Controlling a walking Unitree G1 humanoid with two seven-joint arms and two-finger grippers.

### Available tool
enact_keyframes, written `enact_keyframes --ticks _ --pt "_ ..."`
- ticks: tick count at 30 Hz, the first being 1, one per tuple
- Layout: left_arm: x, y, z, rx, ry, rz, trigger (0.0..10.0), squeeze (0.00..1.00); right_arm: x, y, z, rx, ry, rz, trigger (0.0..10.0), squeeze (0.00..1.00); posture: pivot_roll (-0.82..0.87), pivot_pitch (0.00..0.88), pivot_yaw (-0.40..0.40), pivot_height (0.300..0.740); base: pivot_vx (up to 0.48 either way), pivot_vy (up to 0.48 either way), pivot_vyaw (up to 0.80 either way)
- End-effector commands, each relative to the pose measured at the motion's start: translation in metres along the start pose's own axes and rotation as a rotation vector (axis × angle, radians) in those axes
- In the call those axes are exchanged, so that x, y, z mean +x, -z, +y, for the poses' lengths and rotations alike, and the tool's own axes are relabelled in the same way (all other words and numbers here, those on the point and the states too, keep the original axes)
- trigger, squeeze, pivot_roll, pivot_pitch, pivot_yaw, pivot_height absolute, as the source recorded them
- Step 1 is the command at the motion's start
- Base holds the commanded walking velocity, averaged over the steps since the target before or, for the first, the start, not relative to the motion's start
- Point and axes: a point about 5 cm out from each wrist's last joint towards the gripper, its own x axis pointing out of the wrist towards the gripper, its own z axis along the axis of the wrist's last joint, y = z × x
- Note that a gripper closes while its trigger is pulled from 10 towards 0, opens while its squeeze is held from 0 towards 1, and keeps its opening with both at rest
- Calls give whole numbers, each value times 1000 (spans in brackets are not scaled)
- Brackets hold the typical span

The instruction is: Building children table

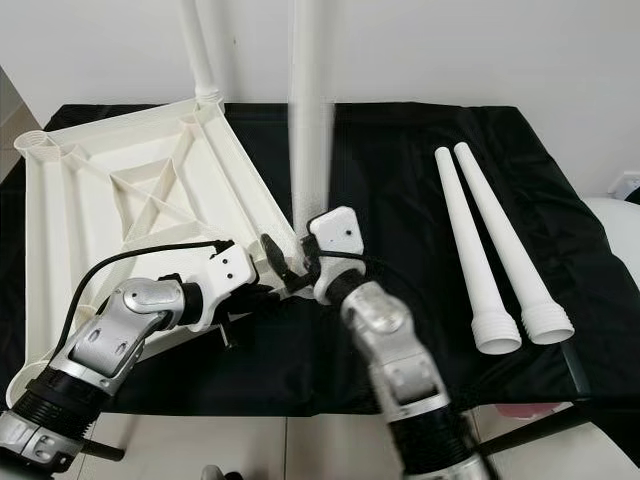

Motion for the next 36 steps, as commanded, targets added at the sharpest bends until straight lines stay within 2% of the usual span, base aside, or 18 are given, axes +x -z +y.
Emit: enact_keyframes --ticks 1,7,12,17,25,26,30,34,36 --pt "-2 -8 -7 21 59 -59 0 0 -1 3 4 8 -78 26 10000 0 23 153 6 740 0 0 0" --pt "-14 -7 -14 49 116 -57 0 0 -8 9 -18 -14 -148 89 10000 0 33 152 0 740 0 0 0" --pt "-21 -8 -17 71 142 -55 0 0 -8 12 -27 2 -162 110 10000 0 37 152 -3 740 0 0 0" --pt "-29 -7 -19 92 161 -45 0 0 -7 11 -25 35 -228 106 10000 0 41 153 -5 740 0 0 0" --pt "-33 -7 -21 92 162 -40 0 0 -3 8 -19 55 -285 84 10000 0 47 153 -13 740 0 0 0" --pt "-32 -7 -21 90 159 -40 0 0 -3 8 -16 62 -300 75 0 0 47 153 -15 740 0 0 0" --pt "-31 -8 -22 84 153 -46 0 0 -5 12 -10 70 -312 88 0 0 45 156 -17 740 0 0 0" --pt "-29 -9 -22 75 140 -56 0 0 -6 21 -7 67 -272 134 0 0 43 157 -18 740 0 0 0" --pt "-27 -11 -20 65 119 -70 0 0 -8 34 -7 57 -177 193 0 0 41 158 -18 740 0 0 0"
